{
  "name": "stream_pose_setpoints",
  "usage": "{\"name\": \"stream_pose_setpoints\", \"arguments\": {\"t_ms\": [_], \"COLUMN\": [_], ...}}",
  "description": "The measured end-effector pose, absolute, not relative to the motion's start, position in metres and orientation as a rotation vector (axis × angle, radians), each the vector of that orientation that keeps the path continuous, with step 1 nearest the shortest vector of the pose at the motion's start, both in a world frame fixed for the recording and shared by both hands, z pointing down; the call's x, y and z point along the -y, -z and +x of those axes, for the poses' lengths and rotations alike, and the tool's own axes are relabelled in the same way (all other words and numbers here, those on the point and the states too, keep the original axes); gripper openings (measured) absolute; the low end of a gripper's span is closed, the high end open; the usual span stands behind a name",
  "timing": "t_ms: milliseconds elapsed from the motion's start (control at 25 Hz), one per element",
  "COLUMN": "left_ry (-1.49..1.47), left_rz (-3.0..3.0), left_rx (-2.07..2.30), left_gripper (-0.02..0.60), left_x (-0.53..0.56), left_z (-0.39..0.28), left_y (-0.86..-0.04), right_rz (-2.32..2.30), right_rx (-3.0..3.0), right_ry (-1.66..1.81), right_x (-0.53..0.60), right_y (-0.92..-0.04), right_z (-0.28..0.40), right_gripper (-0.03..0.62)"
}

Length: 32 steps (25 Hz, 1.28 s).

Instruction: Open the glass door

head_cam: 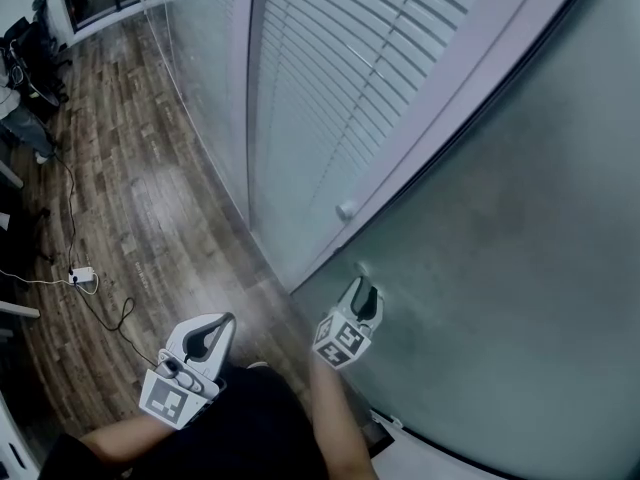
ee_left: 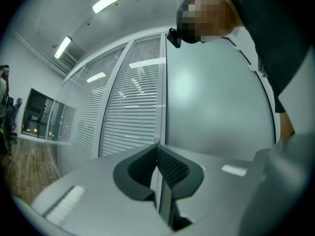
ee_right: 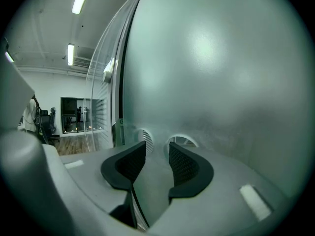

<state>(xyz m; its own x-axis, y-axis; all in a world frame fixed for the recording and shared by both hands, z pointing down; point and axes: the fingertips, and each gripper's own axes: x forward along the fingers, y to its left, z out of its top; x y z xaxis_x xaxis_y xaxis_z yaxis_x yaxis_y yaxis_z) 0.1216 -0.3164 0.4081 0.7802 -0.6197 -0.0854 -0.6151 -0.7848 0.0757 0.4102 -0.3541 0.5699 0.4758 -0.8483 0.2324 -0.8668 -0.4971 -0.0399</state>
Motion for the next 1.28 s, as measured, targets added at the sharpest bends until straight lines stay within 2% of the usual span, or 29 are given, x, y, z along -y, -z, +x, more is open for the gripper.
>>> {"name": "stream_pose_setpoints", "arguments": {"t_ms": [320, 640, 1280], "left_ry": [0.194, 0.202, 0.229], "left_rz": [2.920, 2.864, 2.853], "left_rx": [1.061, 1.041, 0.966], "left_gripper": [0.000, 0.000, 0.000], "left_x": [0.326, 0.333, 0.335], "left_z": [0.107, 0.102, 0.086], "left_y": [-0.406, -0.402, -0.388], "right_rz": [2.676, 2.695, 2.678], "right_rx": [1.449, 1.426, 1.456], "right_ry": [-0.360, -0.345, -0.366], "right_x": [0.358, 0.355, 0.339], "right_y": [-0.572, -0.567, -0.547], "right_z": [0.418, 0.428, 0.416], "right_gripper": [0.138, 0.104, 0.110]}}
